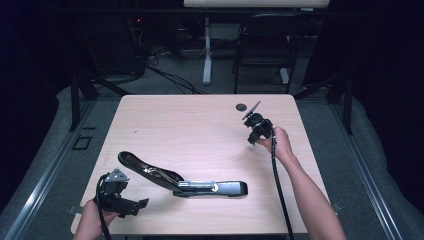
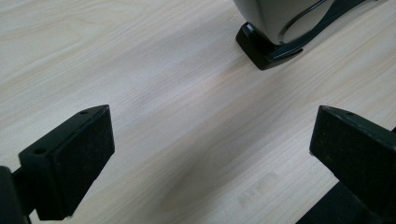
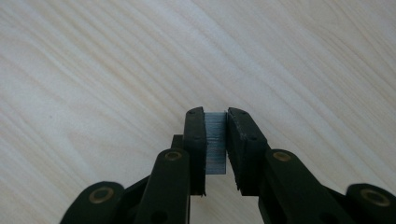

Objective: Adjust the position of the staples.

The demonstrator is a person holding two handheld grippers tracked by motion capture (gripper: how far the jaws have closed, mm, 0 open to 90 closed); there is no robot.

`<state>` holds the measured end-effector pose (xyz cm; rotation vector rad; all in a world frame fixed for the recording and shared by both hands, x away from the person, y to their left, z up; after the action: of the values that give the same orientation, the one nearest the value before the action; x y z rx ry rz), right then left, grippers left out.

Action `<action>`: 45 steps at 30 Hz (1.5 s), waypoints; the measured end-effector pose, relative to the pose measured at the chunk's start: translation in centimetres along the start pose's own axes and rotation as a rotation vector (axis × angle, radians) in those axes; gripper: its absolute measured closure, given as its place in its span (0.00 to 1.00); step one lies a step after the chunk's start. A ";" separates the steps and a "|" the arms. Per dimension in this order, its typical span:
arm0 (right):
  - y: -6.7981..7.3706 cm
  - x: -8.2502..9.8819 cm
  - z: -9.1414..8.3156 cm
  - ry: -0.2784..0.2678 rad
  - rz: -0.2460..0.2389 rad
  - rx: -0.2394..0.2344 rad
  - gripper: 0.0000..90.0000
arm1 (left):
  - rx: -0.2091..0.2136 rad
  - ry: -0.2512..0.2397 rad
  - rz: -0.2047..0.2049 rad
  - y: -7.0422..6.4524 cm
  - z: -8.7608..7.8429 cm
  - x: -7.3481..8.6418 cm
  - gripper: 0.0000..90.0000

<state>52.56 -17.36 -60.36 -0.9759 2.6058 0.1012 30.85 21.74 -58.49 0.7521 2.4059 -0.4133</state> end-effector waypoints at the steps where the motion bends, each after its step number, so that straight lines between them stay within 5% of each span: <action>1: 0.2 0.2 -0.2 0.003 -0.006 -0.002 0.87 | -0.001 0.001 0.001 0.0 0.0 0.0 0.00; 19: 2.9 2.2 -3.1 -0.032 -0.044 -0.039 0.87 | -0.010 0.024 0.004 0.2 0.2 0.2 0.00; 26: 4.4 2.7 -3.1 -0.078 -0.034 -0.067 0.87 | -0.015 0.029 0.002 0.2 0.3 0.3 0.00; 45: 6.2 3.2 -4.1 -0.087 -0.071 -0.095 0.87 | 0.001 0.031 0.009 0.1 0.4 0.1 0.00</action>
<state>45.07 -15.45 -57.96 -1.0710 2.5044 0.2461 31.01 21.71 -58.86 0.7744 2.4309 -0.4015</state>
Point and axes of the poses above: each handheld gripper's, and its own axes: z roughly forward along the jaws, x roughly out of its underside, y roughly to its left, the point moved 9 cm from there along z, roughly forward along the jaws, and after that the axes turned 2 degrees about -y, right-handed, at the moved point
